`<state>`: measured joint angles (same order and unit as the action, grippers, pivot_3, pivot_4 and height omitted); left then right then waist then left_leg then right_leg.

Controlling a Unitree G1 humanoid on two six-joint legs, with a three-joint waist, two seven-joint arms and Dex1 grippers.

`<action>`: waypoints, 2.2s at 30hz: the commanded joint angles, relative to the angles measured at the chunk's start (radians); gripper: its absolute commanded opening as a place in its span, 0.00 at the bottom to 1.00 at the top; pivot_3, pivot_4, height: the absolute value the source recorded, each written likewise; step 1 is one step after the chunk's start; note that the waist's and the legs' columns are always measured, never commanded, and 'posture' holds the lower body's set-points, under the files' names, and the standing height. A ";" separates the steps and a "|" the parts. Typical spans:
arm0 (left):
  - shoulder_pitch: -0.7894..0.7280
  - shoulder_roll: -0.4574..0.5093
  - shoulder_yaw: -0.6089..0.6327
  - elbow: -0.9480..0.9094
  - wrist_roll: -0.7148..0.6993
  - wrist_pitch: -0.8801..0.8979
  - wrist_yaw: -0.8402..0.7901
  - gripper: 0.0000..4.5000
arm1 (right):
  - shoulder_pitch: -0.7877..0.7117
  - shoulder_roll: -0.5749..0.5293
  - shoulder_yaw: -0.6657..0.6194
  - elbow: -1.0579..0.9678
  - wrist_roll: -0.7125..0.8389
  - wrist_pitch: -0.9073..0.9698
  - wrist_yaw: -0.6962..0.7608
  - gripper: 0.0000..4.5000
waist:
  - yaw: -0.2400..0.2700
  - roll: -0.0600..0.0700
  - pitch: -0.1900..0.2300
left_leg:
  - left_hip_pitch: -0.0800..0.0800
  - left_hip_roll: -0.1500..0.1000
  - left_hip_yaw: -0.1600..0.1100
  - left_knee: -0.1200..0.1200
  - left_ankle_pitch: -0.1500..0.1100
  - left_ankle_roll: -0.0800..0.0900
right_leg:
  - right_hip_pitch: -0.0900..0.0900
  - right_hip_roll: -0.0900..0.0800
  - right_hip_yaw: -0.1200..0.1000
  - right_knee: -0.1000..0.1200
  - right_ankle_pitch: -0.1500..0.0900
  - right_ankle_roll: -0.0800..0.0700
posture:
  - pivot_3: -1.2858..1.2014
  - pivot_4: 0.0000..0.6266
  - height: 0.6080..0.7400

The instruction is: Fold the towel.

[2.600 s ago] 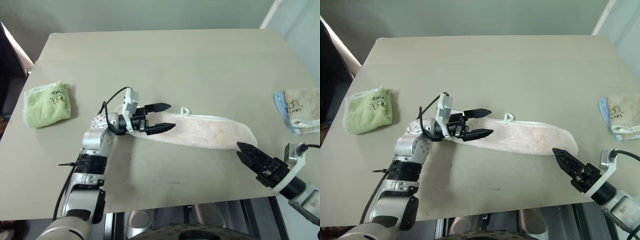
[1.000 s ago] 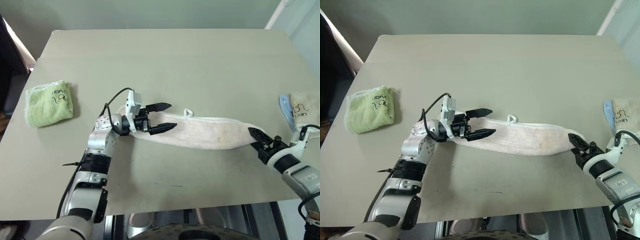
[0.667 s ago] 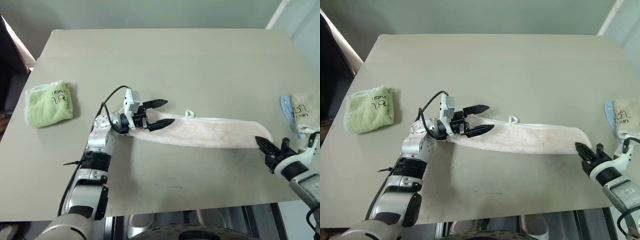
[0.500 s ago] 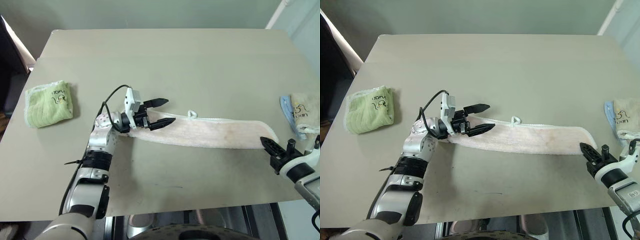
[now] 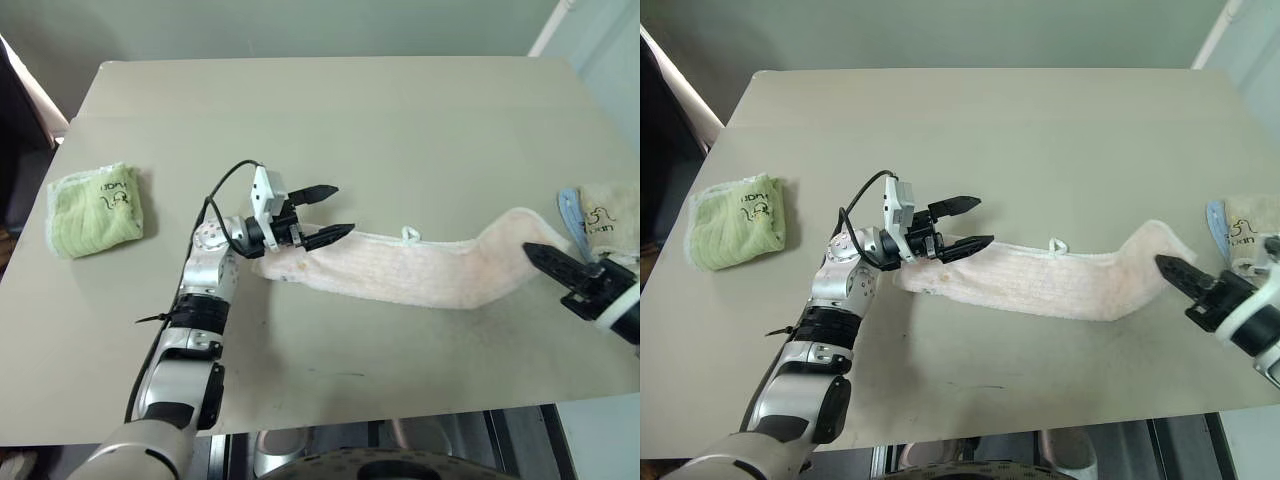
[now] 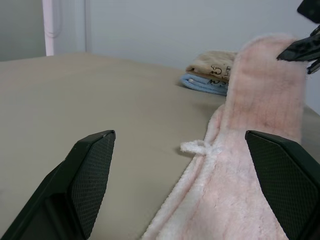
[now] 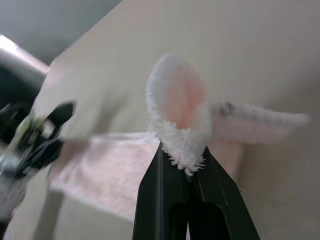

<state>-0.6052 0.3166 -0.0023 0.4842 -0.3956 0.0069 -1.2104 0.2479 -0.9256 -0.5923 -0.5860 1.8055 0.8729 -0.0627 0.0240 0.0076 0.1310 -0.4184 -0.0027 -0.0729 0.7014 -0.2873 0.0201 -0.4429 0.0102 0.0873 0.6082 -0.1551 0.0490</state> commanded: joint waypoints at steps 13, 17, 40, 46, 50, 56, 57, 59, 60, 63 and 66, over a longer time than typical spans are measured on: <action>-0.006 -0.008 0.015 -0.002 0.013 -0.045 0.017 1.00 | -0.349 0.053 0.556 -0.030 -0.258 0.066 -0.032 0.00 | 0.003 0.000 0.000 | 0.000 0.000 0.000 0.002 0.003 0.000 | 0.000 0.000 0.000 0.001 0.000 0.003 | 0.52 0.24 1.00; -0.004 -0.008 0.015 -0.009 0.014 -0.044 0.022 1.00 | -0.402 0.115 0.639 -0.008 -0.350 0.088 -0.040 0.00 | 0.003 0.000 0.000 | 0.001 0.001 0.000 0.002 0.003 0.000 | 0.000 -0.001 -0.001 0.001 0.001 0.003 | 0.52 0.24 1.00; -0.012 -0.014 0.014 -0.047 0.011 -0.011 0.041 1.00 | -0.314 0.051 0.374 -0.209 -0.396 0.018 0.309 0.68 | 0.005 0.000 0.000 | 0.001 0.000 0.000 0.003 0.005 -0.002 | 0.000 -0.001 -0.001 0.001 0.002 -0.002 | 0.52 0.24 1.00; -0.015 -0.021 0.014 -0.024 0.014 -0.023 0.035 1.00 | -0.170 -0.059 0.331 -0.149 -0.649 -0.005 0.420 0.28 | 0.003 0.000 0.000 | 0.001 0.001 0.000 0.002 0.005 -0.002 | 0.000 -0.001 -0.001 0.001 0.001 -0.005 | 0.52 0.24 1.00; -0.020 -0.025 0.014 -0.008 0.018 -0.033 0.033 1.00 | -0.168 -0.062 0.407 -0.132 -0.766 -0.017 0.466 0.01 | 0.002 0.000 0.000 | 0.001 0.001 0.000 0.001 0.004 -0.002 | 0.000 0.000 -0.001 0.001 0.004 -0.002 | 0.52 0.24 1.00; -0.015 -0.026 0.015 -0.010 0.019 -0.040 0.035 1.00 | -0.282 0.006 0.564 -0.074 -0.917 -0.012 0.473 0.01 | -0.002 0.000 0.000 | 0.002 0.001 0.000 0.002 0.005 -0.001 | 0.000 0.000 -0.001 0.001 0.009 0.000 | 0.52 0.24 1.00; -0.013 -0.025 0.016 -0.012 0.018 -0.040 0.036 1.00 | -0.301 0.018 0.577 -0.066 -0.927 -0.009 0.476 0.01 | -0.003 0.000 0.000 | 0.002 0.001 0.000 0.002 0.006 -0.001 | 0.001 0.000 0.000 0.001 0.009 0.000 | 0.52 0.24 1.00; -0.010 -0.022 0.016 -0.014 0.019 -0.041 0.036 1.00 | -0.332 0.037 0.606 -0.051 -0.958 -0.002 0.482 0.01 | -0.004 0.000 0.000 | 0.002 0.001 0.000 0.002 0.007 0.000 | 0.001 0.000 0.000 0.001 0.010 0.000 | 0.52 0.24 1.00; -0.007 -0.021 0.016 -0.016 0.020 -0.043 0.036 1.00 | -0.354 0.049 0.633 -0.037 -0.983 0.001 0.484 0.01 | -0.004 0.000 0.000 | 0.002 0.001 0.000 0.002 0.007 0.000 | 0.001 0.000 0.000 0.001 0.010 0.000 | 0.52 0.24 1.00; -0.002 -0.021 0.016 -0.026 0.019 -0.041 0.041 1.00 | -0.425 0.094 0.697 -0.007 -1.044 -0.006 0.499 0.01 | -0.005 0.000 0.000 | 0.002 0.001 0.000 0.002 0.008 0.000 | 0.001 0.000 0.000 0.001 0.011 -0.001 | 0.52 0.24 1.00; 0.001 -0.021 0.017 -0.031 0.017 -0.039 0.044 1.00 | -0.509 0.161 0.739 0.026 -1.072 0.004 0.500 0.01 | -0.008 0.000 0.000 | 0.002 0.001 0.000 0.002 0.008 -0.001 | 0.000 0.000 0.000 0.001 0.011 -0.002 | 0.52 0.24 1.00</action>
<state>-0.6020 0.2945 0.0053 0.4866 -0.3681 -0.0218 -1.1698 -0.2279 -0.7787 0.1387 -0.5557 0.7542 0.8807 0.4224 0.0164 0.0076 0.1310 -0.4163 -0.0017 -0.0730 0.7032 -0.2789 0.0191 -0.4427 0.0103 0.0868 0.6089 -0.1435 0.0471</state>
